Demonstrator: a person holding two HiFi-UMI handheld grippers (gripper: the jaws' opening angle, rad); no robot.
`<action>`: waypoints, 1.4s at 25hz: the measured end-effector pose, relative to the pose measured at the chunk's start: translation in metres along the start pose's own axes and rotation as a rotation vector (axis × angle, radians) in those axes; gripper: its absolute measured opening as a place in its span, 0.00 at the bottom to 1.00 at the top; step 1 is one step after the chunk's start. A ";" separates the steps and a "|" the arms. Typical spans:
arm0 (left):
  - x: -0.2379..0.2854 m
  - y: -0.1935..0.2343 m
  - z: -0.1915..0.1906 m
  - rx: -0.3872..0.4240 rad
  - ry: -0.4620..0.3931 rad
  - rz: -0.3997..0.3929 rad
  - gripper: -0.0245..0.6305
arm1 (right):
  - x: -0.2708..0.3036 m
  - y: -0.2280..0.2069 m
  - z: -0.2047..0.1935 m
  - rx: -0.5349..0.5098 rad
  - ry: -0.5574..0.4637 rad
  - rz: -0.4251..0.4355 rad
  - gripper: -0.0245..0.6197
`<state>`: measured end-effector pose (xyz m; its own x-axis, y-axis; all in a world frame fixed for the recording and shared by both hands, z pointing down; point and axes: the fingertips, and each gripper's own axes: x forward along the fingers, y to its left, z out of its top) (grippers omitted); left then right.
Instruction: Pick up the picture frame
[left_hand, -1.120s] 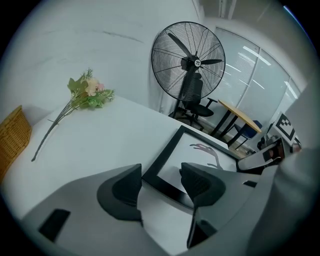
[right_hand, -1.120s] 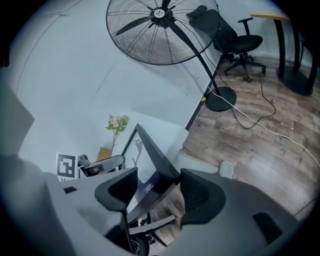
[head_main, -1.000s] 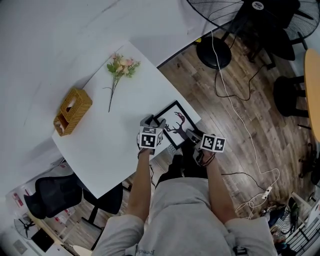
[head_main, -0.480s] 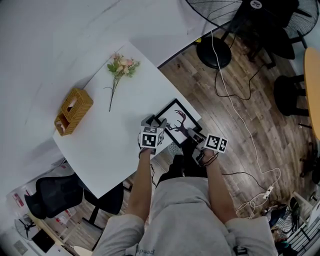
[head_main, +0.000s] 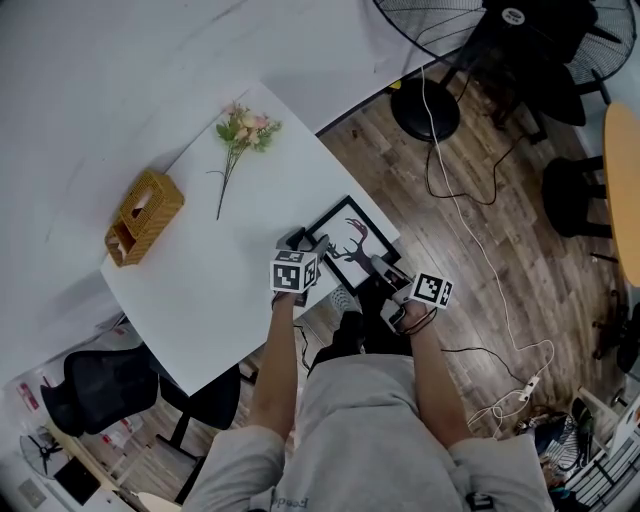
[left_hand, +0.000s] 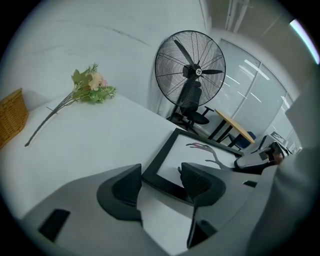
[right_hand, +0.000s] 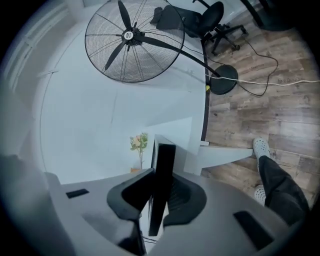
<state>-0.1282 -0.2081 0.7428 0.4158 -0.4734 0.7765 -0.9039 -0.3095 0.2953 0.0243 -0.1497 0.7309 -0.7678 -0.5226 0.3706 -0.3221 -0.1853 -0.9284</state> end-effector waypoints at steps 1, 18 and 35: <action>0.000 0.001 0.001 -0.003 -0.002 -0.003 0.44 | 0.004 0.004 -0.001 -0.016 0.008 0.018 0.13; -0.030 0.013 0.000 -0.099 -0.078 0.037 0.37 | 0.018 0.041 0.007 -0.111 -0.042 0.026 0.08; -0.079 0.001 -0.010 -0.065 -0.150 0.076 0.37 | 0.018 0.084 -0.001 -0.237 -0.065 0.049 0.08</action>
<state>-0.1624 -0.1625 0.6877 0.3521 -0.6129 0.7074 -0.9358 -0.2165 0.2782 -0.0171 -0.1735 0.6593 -0.7512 -0.5799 0.3154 -0.4116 0.0378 -0.9106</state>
